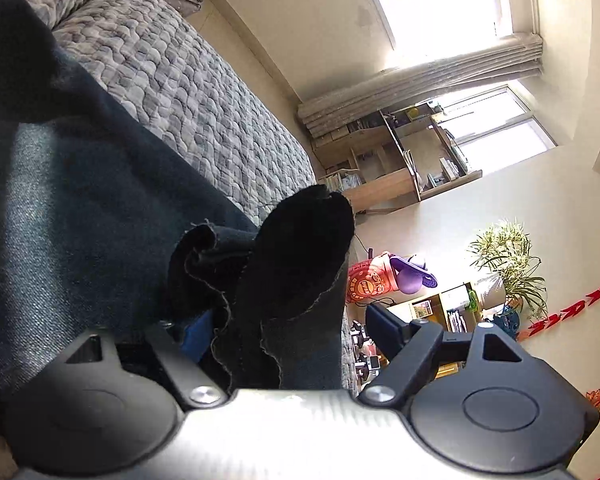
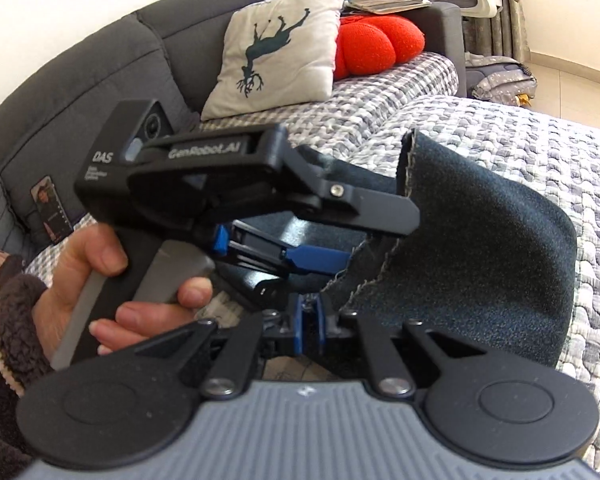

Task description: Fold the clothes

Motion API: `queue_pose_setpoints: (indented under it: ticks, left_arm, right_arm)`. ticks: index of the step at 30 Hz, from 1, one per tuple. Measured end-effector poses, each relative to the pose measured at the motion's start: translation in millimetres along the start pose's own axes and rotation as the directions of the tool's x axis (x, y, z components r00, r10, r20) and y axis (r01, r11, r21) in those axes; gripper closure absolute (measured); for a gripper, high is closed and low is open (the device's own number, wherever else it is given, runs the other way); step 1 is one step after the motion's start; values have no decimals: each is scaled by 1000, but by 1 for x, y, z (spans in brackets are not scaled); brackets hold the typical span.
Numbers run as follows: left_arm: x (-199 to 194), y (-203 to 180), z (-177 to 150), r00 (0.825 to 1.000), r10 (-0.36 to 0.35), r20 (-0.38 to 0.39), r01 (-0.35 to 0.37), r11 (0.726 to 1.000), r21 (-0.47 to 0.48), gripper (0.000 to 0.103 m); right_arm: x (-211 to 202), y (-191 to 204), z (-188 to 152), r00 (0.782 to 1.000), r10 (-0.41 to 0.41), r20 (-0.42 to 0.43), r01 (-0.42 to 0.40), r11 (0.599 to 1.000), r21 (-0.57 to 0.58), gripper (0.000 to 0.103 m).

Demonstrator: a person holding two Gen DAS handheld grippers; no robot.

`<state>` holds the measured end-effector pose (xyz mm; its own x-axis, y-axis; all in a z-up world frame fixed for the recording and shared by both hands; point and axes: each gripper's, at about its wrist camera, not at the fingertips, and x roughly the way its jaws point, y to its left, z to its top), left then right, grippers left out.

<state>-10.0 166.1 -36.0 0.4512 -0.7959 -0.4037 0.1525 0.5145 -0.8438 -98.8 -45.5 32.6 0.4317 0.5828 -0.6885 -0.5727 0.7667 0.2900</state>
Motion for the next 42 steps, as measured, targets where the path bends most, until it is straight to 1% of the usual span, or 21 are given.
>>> queue_pose_setpoints:
  ticks: [1, 3, 4, 6, 7, 9, 11, 14, 18, 21, 22, 24, 25, 26, 27, 29, 31, 35, 37, 39, 42]
  left_arm:
    - [2, 0, 0, 1000, 9, 4, -9, 1000, 1, 39]
    - [4, 0, -2, 998, 57, 15, -58, 998, 12, 81]
    - [6, 3, -3, 997, 81, 14, -81, 997, 1, 88]
    - [10, 10, -4, 992, 128, 10, -128, 992, -23, 94]
    - [11, 14, -5, 991, 131, 9, -130, 991, -41, 95]
    - [12, 20, -5, 992, 122, 7, -122, 990, -66, 95]
    - [10, 22, -3, 997, 80, 13, -79, 994, -73, 95]
    - [7, 21, 0, 999, 34, 24, -32, 995, -90, 95]
    - [9, 25, 2, 999, 43, 31, -39, 993, -108, 95]
    - [7, 28, 5, 999, 26, 36, -22, 992, -127, 93]
    - [8, 28, 6, 999, 28, 37, -23, 992, -128, 93]
    - [9, 27, 6, 999, 39, 38, -34, 992, -123, 92]
    - [10, 27, 6, 998, 50, 37, -45, 992, -121, 92]
    - [12, 27, 5, 997, 62, 37, -57, 991, -118, 92]
    - [12, 26, 5, 997, 67, 41, -62, 991, -117, 92]
    - [10, 25, 5, 996, 74, 52, -68, 991, -113, 92]
    - [8, 26, 5, 995, 74, 63, -66, 991, -119, 92]
    - [1, 25, 6, 993, 87, 77, -77, 990, -121, 90]
    - [-6, 21, 5, 990, 98, 97, -88, 991, -105, 79]
    - [-18, 15, 5, 986, 108, 130, -97, 991, -91, 64]
    - [-42, 7, 1, 974, 121, 191, -108, 991, -79, 61]
  right_arm:
    - [0, 0, -2, 1000, 5, -4, -5, 1000, -5, 92]
    - [1, -1, -5, 1000, 9, -8, -9, 1000, 0, 86]
    - [-1, -3, -6, 1000, 15, -6, -15, 1000, 11, 77]
    - [-3, -7, -9, 1000, 28, -3, -28, 999, 33, 70]
    - [-6, -9, -9, 1000, 30, 4, -30, 999, 41, 66]
    - [-15, -12, -9, 999, 17, 37, -19, 998, 53, 59]
    - [-24, -15, -8, 997, -3, 72, -2, 998, 63, 54]
    - [-28, -14, -10, 992, -82, 99, 81, 997, 15, 52]
    - [-19, -10, -16, 980, -174, 100, 184, 978, -98, 53]
    - [-8, 1, -24, 965, -236, 115, 257, 937, -238, 53]
    - [-4, 4, -26, 960, -254, 117, 278, 919, -281, 55]
    - [1, 8, -29, 954, -274, 117, 298, 888, -351, 71]
    - [2, 9, -30, 953, -277, 122, 302, 878, -372, 85]
    - [2, 9, -30, 953, -275, 127, 303, 873, -382, 94]
    - [1, 8, -29, 956, -263, 129, 292, 881, -372, 96]
    - [-5, 3, -25, 967, -220, 128, 251, 911, -327, 97]
    - [-14, -2, -19, 980, -156, 124, 185, 941, -284, 97]
    - [-28, -5, -14, 992, -51, 113, 79, 963, -259, 97]
    - [-30, -7, -13, 995, -4, 98, 28, 968, -250, 97]
    - [-24, -10, -16, 998, 7, 68, 9, 971, -237, 97]
    - [-10, -11, -22, 1000, 18, 22, -13, 970, -243, 96]
